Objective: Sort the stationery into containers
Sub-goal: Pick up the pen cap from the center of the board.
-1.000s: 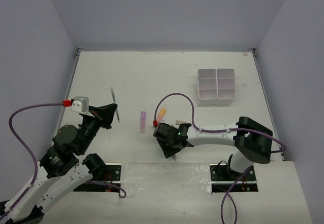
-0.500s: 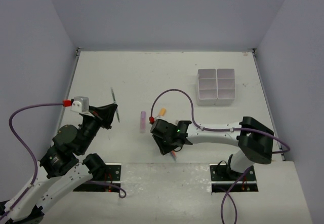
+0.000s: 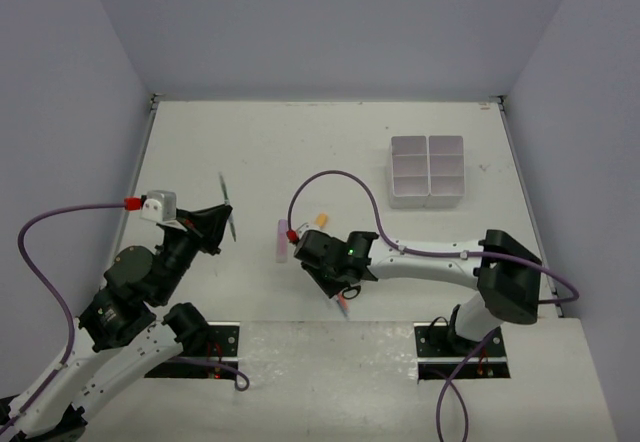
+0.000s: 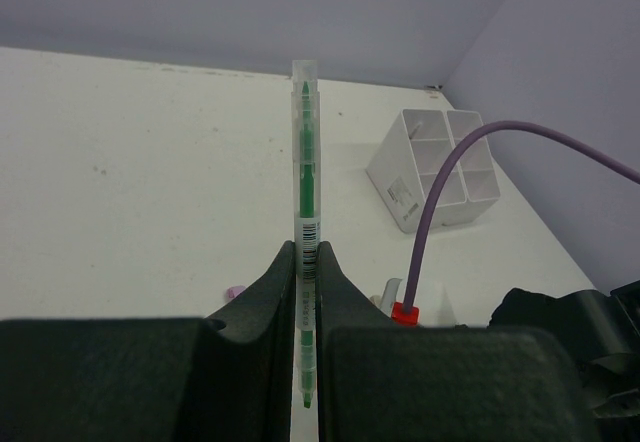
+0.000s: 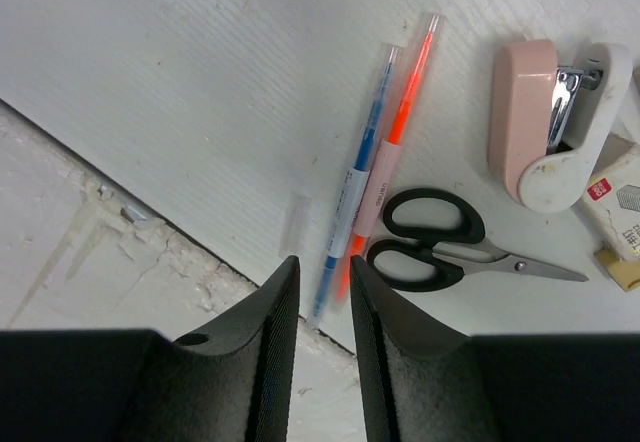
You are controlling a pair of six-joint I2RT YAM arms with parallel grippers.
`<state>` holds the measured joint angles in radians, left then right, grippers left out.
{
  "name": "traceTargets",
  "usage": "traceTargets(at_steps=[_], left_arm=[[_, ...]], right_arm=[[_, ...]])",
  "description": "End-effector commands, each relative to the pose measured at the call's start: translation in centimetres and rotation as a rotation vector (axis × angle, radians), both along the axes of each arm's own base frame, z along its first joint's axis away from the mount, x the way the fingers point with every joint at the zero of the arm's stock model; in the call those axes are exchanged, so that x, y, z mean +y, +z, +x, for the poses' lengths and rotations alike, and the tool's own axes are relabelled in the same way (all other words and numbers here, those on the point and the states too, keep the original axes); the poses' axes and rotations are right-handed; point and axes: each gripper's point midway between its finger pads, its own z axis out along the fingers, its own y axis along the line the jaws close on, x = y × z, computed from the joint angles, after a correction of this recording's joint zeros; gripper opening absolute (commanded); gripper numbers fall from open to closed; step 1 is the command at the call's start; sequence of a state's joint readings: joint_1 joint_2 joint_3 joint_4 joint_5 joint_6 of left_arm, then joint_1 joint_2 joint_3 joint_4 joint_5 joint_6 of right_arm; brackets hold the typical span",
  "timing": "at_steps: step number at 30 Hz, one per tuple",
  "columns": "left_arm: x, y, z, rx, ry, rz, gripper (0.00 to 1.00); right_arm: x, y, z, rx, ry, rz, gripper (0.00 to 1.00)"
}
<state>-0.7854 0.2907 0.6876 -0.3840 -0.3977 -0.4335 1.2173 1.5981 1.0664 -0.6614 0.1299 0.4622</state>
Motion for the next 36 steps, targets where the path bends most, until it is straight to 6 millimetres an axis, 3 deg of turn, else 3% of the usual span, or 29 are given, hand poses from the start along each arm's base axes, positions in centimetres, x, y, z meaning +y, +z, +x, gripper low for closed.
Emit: traceTargets(at_steps=[1,12,17,22,27,30,36], left_arm=[[0.4,-0.3,0.2,-0.005,0.020,0.022,0.00],[0.3,-0.3,0.3,-0.006,0.015,0.027,0.00],[0.1,-0.3,0.4,-0.004,0.012,0.033,0.00],[0.3,-0.3,0.4,-0.006,0.020,0.037,0.00],[1.0,0.3,0.2,-0.024,0.045,0.016,0.00],[1.6,0.7,0.2,-0.037,0.067,0.001,0.00],[2.5,1.2,-0.1,-0.056,0.096,-0.017,0.00]], right_arm=[[0.9,0.0,0.4,-0.006,-0.042,-0.006,0.30],[2.2,-1.7,-1.2,0.099,-0.106,0.059,0.31],[2.3,-0.8,-0.8,0.068,-0.067,0.083,0.31],[0.4,0.9,0.4,-0.051,0.076,0.025,0.34],[-1.4,2.7,1.2,-0.168,0.335,-0.024,0.52],[-2.0,1.4,0.6,-0.189,0.566,-0.038,0.57],[-0.3,1.1,-1.1,-0.227,0.897,0.082,0.65]])
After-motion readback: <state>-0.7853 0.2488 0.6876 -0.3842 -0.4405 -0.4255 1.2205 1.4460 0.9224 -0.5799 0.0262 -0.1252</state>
